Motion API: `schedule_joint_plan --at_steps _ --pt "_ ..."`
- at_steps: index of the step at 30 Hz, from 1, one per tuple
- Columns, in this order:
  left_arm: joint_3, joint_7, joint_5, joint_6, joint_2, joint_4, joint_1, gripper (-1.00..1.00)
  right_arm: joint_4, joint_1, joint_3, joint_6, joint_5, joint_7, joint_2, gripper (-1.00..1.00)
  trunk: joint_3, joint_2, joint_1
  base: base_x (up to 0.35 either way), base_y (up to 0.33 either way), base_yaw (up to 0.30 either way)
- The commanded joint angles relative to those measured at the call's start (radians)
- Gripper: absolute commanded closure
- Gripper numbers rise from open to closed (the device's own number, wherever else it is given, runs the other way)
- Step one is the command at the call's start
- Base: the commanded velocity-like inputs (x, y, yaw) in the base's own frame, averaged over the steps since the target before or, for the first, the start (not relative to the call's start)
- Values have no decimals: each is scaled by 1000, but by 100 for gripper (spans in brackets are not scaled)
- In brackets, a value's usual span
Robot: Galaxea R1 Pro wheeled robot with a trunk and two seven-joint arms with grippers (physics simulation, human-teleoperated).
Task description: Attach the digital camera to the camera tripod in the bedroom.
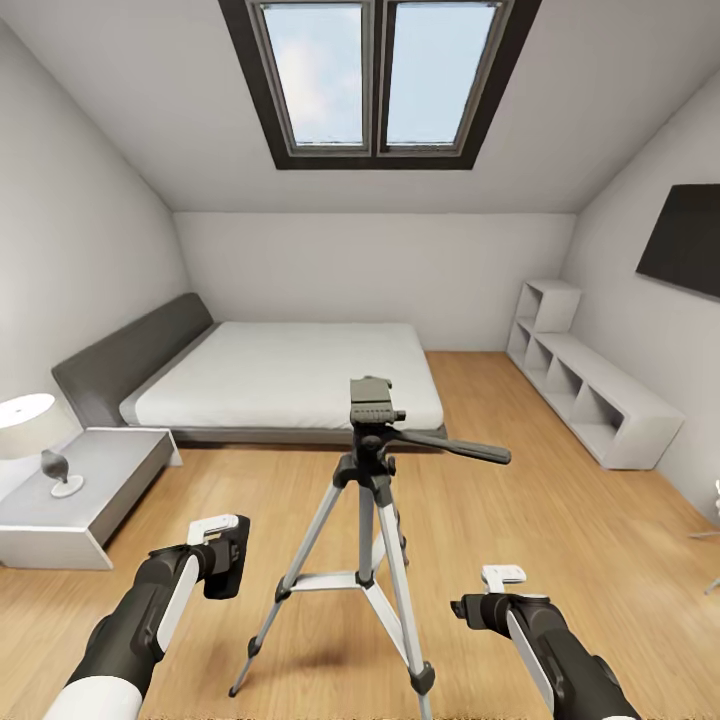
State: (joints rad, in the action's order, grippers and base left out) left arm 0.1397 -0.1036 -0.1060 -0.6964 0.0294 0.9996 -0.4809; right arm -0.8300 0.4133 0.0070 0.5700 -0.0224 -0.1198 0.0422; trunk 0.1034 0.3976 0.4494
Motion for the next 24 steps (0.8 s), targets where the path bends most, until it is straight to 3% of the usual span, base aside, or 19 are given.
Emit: schedule_joint_plan --at_steps 1,24 --pt "-1 -8 -11 -5 0 1 -1 100 -1 1 1 5 -2 -2 1 -100 4 2 1 0 0 0" --pt "-2 -8 -11 -5 0 1 -1 100 -1 0 -1 4 9 -3 1 -100 41 2 1 0 0 0"
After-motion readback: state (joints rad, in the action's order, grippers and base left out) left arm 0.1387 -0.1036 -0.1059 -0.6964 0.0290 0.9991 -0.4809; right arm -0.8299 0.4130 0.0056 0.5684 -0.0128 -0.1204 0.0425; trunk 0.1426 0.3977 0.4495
